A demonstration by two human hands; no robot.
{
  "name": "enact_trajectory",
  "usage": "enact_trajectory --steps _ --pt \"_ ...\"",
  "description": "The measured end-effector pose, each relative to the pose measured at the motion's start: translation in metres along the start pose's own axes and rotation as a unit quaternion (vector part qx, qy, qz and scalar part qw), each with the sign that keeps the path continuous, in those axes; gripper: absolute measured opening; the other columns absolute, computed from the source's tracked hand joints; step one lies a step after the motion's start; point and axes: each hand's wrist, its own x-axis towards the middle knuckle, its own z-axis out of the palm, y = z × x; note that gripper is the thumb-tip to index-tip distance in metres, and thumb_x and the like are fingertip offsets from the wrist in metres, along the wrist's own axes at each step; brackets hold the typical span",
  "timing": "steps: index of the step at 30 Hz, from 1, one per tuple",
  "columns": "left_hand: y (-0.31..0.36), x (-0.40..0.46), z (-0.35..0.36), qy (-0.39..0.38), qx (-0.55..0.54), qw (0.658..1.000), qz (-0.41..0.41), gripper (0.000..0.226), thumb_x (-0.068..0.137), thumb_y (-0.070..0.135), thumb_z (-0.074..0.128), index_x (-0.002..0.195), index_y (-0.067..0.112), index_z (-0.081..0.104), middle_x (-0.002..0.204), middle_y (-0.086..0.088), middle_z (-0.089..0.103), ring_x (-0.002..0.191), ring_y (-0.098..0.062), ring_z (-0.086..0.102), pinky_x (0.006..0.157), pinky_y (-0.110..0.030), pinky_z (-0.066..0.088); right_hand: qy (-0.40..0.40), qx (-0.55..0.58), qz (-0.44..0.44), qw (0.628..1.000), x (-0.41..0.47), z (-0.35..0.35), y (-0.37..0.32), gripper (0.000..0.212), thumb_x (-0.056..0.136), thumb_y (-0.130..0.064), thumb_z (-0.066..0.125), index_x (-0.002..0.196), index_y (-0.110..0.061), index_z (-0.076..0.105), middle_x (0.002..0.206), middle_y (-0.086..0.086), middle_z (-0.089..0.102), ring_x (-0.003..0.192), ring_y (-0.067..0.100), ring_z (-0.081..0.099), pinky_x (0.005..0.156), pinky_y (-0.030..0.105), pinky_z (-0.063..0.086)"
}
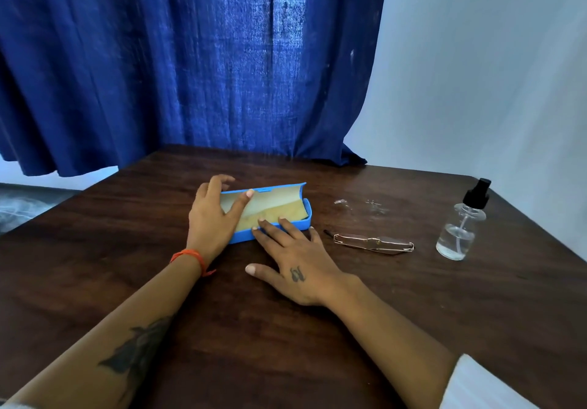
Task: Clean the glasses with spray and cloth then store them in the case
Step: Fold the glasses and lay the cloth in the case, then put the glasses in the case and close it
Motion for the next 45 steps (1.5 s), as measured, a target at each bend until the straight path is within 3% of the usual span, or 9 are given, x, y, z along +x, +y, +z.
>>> enact_trajectory --steps 6,9,11,13,19,26,36,41,45 --pt "0.004 -0.005 -0.002 -0.024 0.058 0.996 0.059 0.036 0.086 0.044 0.054 0.114 0.022 0.050 0.120 -0.008 0.050 0.105 -0.023 0.053 0.082 -0.032 0.040 0.042 0.009 -0.001 0.999 -0.020 -0.024 0.005 0.064 0.089 -0.053 0.045 0.144 -0.034 0.018 0.156 -0.005 0.012 0.142 0.022 0.007 0.112 0.054 0.009" --pt "0.006 -0.006 -0.004 -0.030 0.060 0.997 0.049 0.037 0.086 0.045 0.053 0.115 0.022 0.050 0.122 -0.009 0.049 0.105 -0.026 0.053 0.085 -0.040 0.042 0.145 -0.003 0.019 0.989 -0.047 -0.034 0.018 0.056 0.086 -0.044 0.056 0.137 -0.029 0.039 0.146 -0.002 0.039 0.134 0.020 0.030 0.109 0.041 0.028" --pt "0.007 -0.006 -0.005 -0.034 0.063 0.996 0.050 0.037 0.086 0.044 0.053 0.115 0.021 0.050 0.122 -0.010 0.050 0.106 -0.027 0.053 0.086 -0.042 0.042 0.208 -0.012 0.041 0.977 -0.070 -0.034 0.030 0.044 0.083 -0.033 0.064 0.125 -0.022 0.057 0.128 -0.001 0.059 0.118 0.021 0.050 0.098 0.033 0.041" --pt "0.009 -0.006 -0.004 -0.039 0.065 0.996 0.055 0.036 0.086 0.043 0.053 0.115 0.020 0.051 0.121 -0.010 0.050 0.107 -0.027 0.052 0.087 -0.043 0.042 0.215 -0.048 0.097 0.970 -0.092 -0.032 0.044 0.035 0.082 -0.029 0.066 0.116 -0.021 0.064 0.113 -0.002 0.067 0.106 0.021 0.058 0.087 0.029 0.046" --pt "0.010 -0.007 -0.005 -0.047 0.070 0.995 0.058 0.036 0.086 0.041 0.054 0.115 0.019 0.051 0.121 -0.011 0.051 0.108 -0.027 0.052 0.088 -0.043 0.042 0.173 -0.109 0.199 0.958 -0.103 -0.033 0.070 0.028 0.089 -0.034 0.053 0.112 -0.025 0.063 0.108 -0.002 0.064 0.100 0.021 0.057 0.077 0.031 0.050" --pt "0.010 -0.007 -0.005 -0.054 0.070 0.995 0.053 0.036 0.086 0.041 0.054 0.114 0.019 0.052 0.121 -0.010 0.054 0.109 -0.025 0.052 0.089 -0.042 0.042 0.134 -0.150 0.202 0.959 -0.082 -0.038 0.081 0.027 0.087 -0.026 0.049 0.109 -0.025 0.064 0.099 0.002 0.061 0.086 0.026 0.062 0.061 0.027 0.040" --pt "0.008 -0.005 -0.005 -0.057 0.070 0.994 0.055 0.035 0.086 0.042 0.053 0.112 0.019 0.053 0.118 -0.010 0.055 0.107 -0.024 0.053 0.088 -0.043 0.043 0.125 -0.194 0.175 0.957 -0.072 -0.038 0.085 0.031 0.090 -0.020 0.045 0.110 -0.034 0.064 0.098 0.004 0.061 0.080 0.027 0.063 0.057 0.028 0.037" --pt "0.008 -0.005 -0.005 -0.058 0.070 0.994 0.058 0.035 0.086 0.043 0.053 0.111 0.019 0.054 0.117 -0.010 0.056 0.106 -0.024 0.054 0.088 -0.042 0.043 0.139 -0.188 0.173 0.957 -0.069 -0.039 0.087 0.024 0.092 -0.028 0.046 0.105 -0.022 0.065 0.103 0.002 0.061 0.084 0.025 0.064 0.061 0.031 0.046" --pt "0.007 -0.005 -0.005 -0.060 0.072 0.994 0.057 0.035 0.086 0.043 0.052 0.111 0.019 0.054 0.117 -0.010 0.056 0.106 -0.023 0.053 0.087 -0.041 0.043 0.142 -0.215 0.124 0.958 -0.070 -0.040 0.090 0.024 0.093 -0.030 0.047 0.103 -0.014 0.061 0.105 0.003 0.059 0.092 0.023 0.060 0.059 0.030 0.043"
